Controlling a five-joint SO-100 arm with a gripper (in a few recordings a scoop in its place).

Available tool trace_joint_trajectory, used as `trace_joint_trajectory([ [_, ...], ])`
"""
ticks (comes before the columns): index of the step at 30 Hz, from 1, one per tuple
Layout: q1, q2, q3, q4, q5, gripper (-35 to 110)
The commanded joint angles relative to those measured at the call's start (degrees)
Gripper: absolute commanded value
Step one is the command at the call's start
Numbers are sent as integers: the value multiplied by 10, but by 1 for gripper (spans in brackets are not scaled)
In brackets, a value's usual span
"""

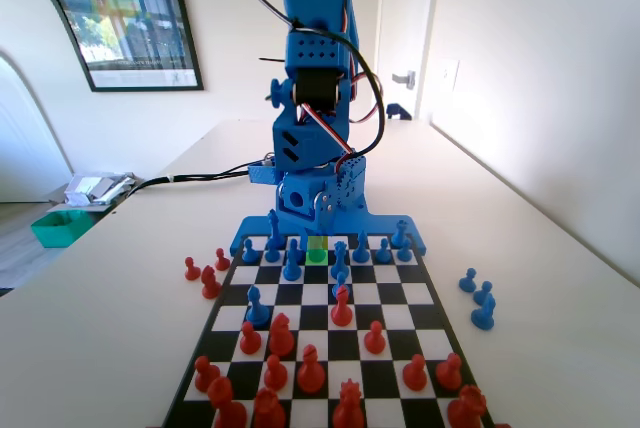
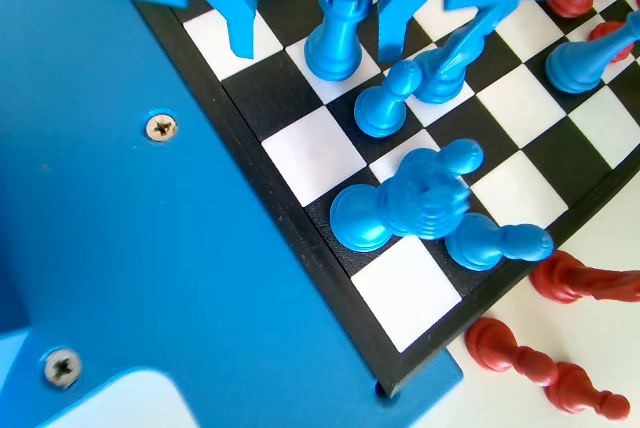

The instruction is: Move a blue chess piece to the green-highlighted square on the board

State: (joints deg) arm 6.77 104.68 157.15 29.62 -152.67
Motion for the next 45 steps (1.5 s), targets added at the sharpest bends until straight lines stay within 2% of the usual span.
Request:
trace_joint_trajectory([
  [1,0,36,-48,48,-3,16],
  [11,0,73,-166,192,24,12],
  [15,-14,111,-184,219,91,1],
  [24,-33,278,-178,270,289,1],
  [30,-44,353,-262,399,407,1],
  [41,-44,492,-352,560,501,1],
  [45,-58,551,-365,589,526,1],
])
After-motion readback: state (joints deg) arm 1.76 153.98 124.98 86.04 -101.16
